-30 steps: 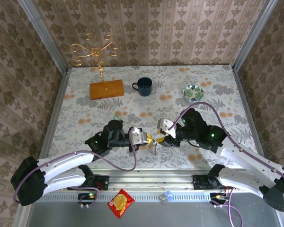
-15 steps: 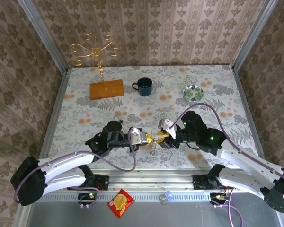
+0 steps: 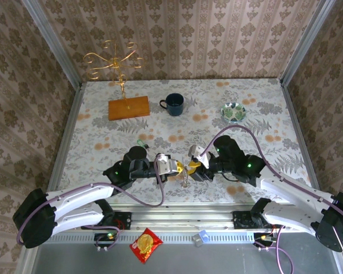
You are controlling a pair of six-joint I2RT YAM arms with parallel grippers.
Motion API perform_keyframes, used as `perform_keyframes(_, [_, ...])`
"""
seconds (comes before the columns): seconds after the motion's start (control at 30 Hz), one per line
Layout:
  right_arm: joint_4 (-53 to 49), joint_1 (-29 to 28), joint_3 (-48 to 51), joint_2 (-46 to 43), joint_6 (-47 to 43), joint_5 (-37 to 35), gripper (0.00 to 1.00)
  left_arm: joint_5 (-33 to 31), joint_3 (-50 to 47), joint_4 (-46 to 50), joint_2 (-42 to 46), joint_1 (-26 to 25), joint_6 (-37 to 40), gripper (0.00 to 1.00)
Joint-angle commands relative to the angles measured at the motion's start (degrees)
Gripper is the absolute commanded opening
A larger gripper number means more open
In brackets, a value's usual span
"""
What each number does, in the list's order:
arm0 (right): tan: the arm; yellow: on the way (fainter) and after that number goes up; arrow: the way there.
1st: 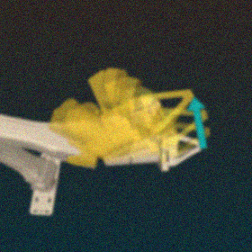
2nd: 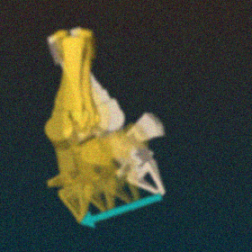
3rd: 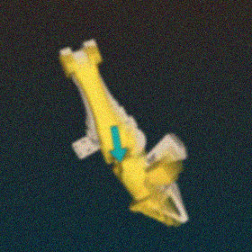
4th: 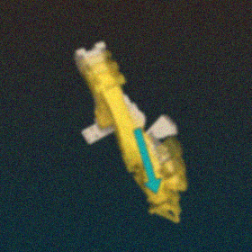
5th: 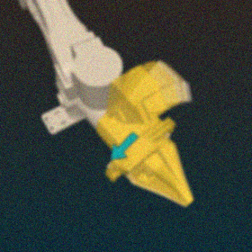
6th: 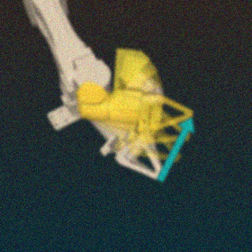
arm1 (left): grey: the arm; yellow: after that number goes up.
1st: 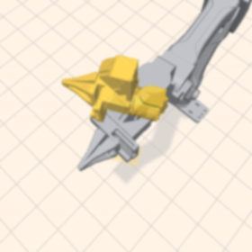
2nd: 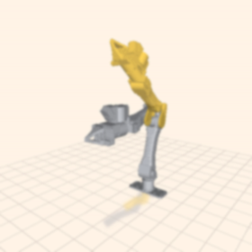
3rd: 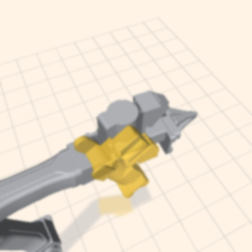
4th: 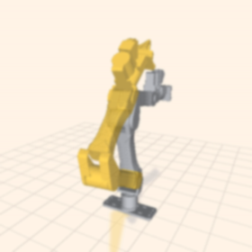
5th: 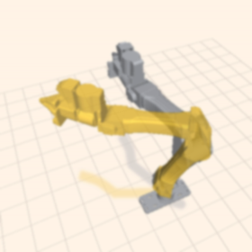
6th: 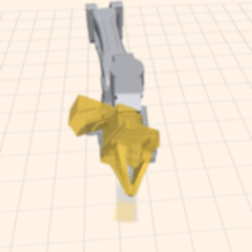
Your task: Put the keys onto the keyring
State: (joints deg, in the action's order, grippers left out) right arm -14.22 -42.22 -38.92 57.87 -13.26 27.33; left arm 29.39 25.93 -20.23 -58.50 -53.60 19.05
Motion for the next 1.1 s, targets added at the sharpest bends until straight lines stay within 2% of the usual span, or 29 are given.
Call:
perform_keyframes(0.0, [2.54, -0.35, 0.55, 0.49, 0.25, -0.67, 0.34, 1.46, -0.36, -3.63, 0.64, -0.29, -1.47, 0.0])
perform_keyframes(0.23, [4.98, -0.81, 1.03, 0.85, 0.19, -1.73, 0.29, 1.46, -0.44, -4.3, 0.47, -0.38, -2.02, 0.0])
perform_keyframes(0.47, [3.08, -0.94, 0.54, 0.8, -1.32, -2.23, 0.09, 0.98, -1.22, -6.42, 0.45, -0.42, -3.19, 0.0])
perform_keyframes(0.63, [-0.49, -0.98, -0.8, 0.58, -4.32, -3.46, 0.0, 0.85, -1.41, -7.07, 0.49, -0.37, -3.69, 0.0])
perform_keyframes(0.8, [-1.06, -0.93, -1.34, 2.08, -5.62, -2.86, 0.0, 0.59, -2.17, -9.61, -0.02, -0.36, -4.88, 0.0])
perform_keyframes(1.0, [2.27, -1.28, -0.93, 3.94, -2.98, 0.31, 0.01, 0.67, -2.55, -12.25, -1.21, -0.4, -5.96, 0.0])
perform_keyframes(1.07, [2.97, -1.11, -0.26, 2.25, -2.72, -0.95, 0.09, 0.58, -2.7, -12.07, -1.2, -0.43, -5.74, 0.0])
